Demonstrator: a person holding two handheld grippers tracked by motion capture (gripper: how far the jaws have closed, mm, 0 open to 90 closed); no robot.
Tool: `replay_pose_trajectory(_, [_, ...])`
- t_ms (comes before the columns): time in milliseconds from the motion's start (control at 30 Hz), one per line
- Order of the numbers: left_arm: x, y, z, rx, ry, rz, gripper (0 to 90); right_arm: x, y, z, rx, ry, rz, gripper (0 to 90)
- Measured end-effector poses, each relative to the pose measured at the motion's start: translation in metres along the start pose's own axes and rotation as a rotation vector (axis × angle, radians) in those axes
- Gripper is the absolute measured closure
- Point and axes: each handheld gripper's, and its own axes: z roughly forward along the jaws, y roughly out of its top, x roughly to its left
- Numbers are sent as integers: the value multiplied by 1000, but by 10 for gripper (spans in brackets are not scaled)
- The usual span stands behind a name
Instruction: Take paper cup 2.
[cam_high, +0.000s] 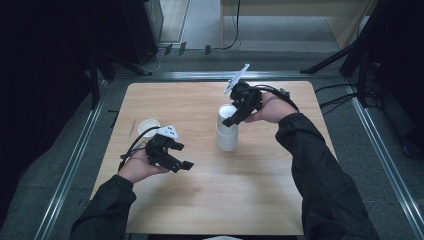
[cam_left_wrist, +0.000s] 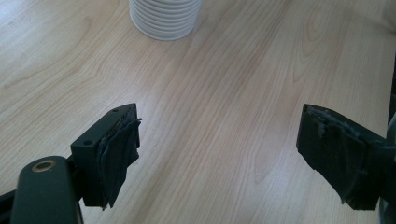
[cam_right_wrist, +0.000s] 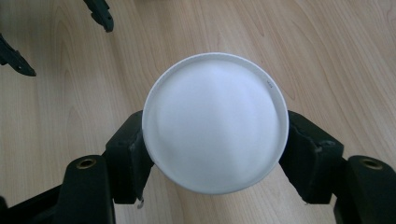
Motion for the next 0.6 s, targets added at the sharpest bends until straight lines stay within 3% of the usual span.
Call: replay_pose_trajectory(600, [1,-1,1,-2,-2,-7,136,5,9,-21,-20,-13,-1,330])
